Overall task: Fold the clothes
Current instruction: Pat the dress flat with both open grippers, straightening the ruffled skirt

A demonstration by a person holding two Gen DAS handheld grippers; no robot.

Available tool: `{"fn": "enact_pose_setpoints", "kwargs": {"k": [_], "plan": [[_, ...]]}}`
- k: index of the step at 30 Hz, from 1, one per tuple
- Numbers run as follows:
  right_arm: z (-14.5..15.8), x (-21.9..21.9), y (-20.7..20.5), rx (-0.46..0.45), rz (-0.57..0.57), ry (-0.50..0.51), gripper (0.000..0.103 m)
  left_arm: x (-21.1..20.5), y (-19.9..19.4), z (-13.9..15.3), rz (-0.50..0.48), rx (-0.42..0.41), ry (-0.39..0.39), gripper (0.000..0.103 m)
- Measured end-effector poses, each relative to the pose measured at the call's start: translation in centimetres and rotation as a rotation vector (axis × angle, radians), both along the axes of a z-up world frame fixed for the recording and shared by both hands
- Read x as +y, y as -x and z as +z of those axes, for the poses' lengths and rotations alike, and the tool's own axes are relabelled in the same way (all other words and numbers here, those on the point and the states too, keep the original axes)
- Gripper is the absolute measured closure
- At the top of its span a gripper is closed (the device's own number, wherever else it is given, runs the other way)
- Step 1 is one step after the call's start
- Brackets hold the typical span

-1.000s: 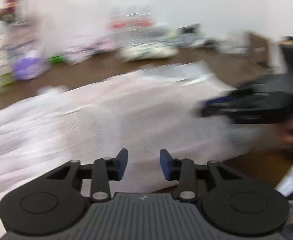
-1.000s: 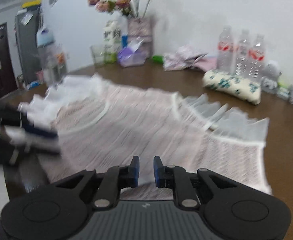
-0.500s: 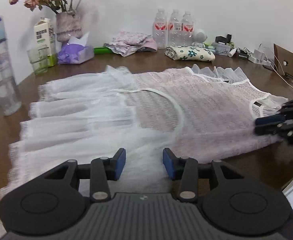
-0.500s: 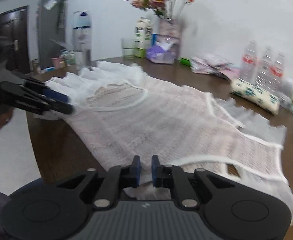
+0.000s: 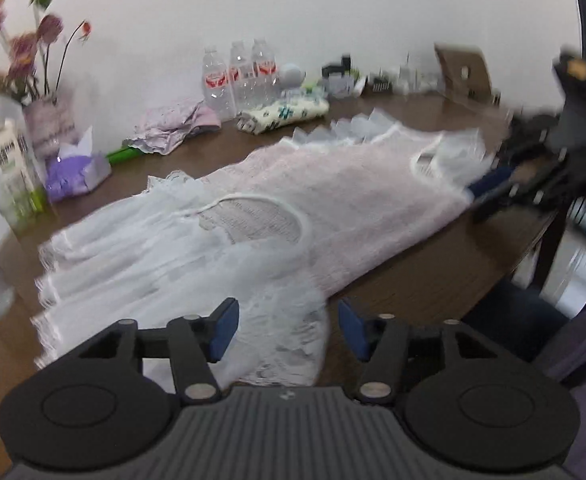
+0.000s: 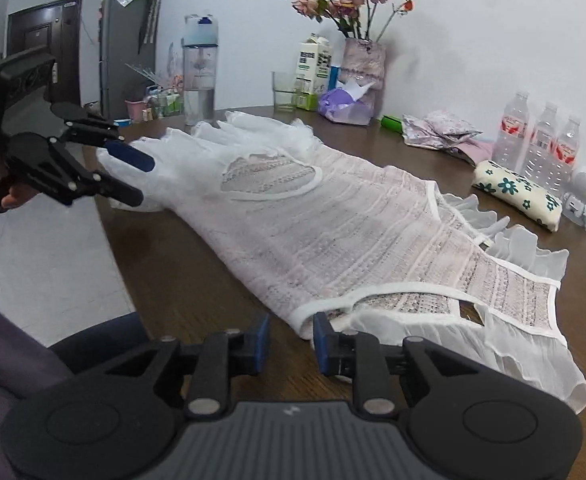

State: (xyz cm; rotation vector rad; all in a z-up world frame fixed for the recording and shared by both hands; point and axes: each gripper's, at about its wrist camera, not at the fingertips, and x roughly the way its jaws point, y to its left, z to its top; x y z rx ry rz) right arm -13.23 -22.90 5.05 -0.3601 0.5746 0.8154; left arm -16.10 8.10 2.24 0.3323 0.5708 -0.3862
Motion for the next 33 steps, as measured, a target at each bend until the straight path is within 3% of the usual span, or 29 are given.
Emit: {"fn": "enact_pose_setpoints", "kwargs": {"k": [1, 2, 4, 6, 10, 14, 17, 19, 21, 23, 25, 27, 28, 30, 32, 33], "plan": [[-0.1, 0.0, -0.2, -0.002, -0.007, -0.006, 0.086, 0.1, -0.5, -0.3, -0.003, 0.020, -0.009, 0.067], [-0.2, 0.0, -0.4, 0.004, -0.014, -0.017, 0.096, 0.5, -0.9, -0.4, -0.006, 0.041, 0.006, 0.073], [-0.1, -0.1, -0.9, 0.024, -0.010, -0.041, 0.101, 1.1, -1.6, -0.4, -0.021, 0.073, 0.020, 0.097], [0.6, -0.4, -1.3, 0.031, 0.003, -0.071, 0.102, 1.6, -1.8, -0.1, -0.054, 0.078, 0.000, 0.100], [3.8, -0.9, -5.7, 0.019, -0.029, -0.155, 0.102, 2.9, -4.9, 3.7, -0.097, 0.049, 0.021, 0.100], [5.2, -0.8, -7.9, -0.020, -0.054, -0.148, 0.093, 2.3, -12.9, 4.5, 0.021, 0.038, -0.134, 0.085], [5.8, -0.9, -8.5, -0.046, -0.064, -0.137, 0.091, 2.4, -13.1, 6.4, 0.144, -0.021, -0.149, 0.082], [6.3, -0.9, -8.9, -0.063, -0.071, -0.130, 0.088, 2.7, -10.4, 7.9, 0.130, -0.043, -0.016, 0.062], [6.6, -0.9, -9.4, -0.073, -0.073, -0.125, 0.089, 1.2, -9.0, 7.4, 0.091, -0.020, 0.074, 0.062], [4.5, 0.7, -9.7, -0.012, -0.037, -0.108, 0.093, -0.2, -9.8, 5.1, 0.108, 0.027, 0.049, 0.065], [2.2, 2.0, -10.4, 0.016, -0.045, -0.056, 0.093, -0.2, -11.1, 2.6, 0.159, 0.080, 0.036, 0.078], [0.9, 1.0, -11.4, 0.035, -0.148, -0.024, 0.098, -0.3, -12.4, 0.1, 0.210, 0.133, 0.024, 0.076], [0.7, 0.1, -11.6, 0.042, -0.189, -0.031, 0.096, 0.9, -12.1, -0.1, 0.221, 0.133, 0.077, 0.069], [1.7, -1.8, -10.9, 0.030, -0.259, -0.079, 0.088, 3.5, -11.3, 0.2, 0.273, 0.170, 0.161, 0.064], [2.8, -2.4, -9.6, -0.032, -0.260, -0.109, 0.083, 5.4, -10.1, 1.2, 0.343, 0.138, 0.231, 0.064], [3.1, -2.4, -8.9, -0.039, -0.198, -0.133, 0.071, 6.0, -9.5, 1.8, 0.354, 0.117, 0.264, 0.061]]}}
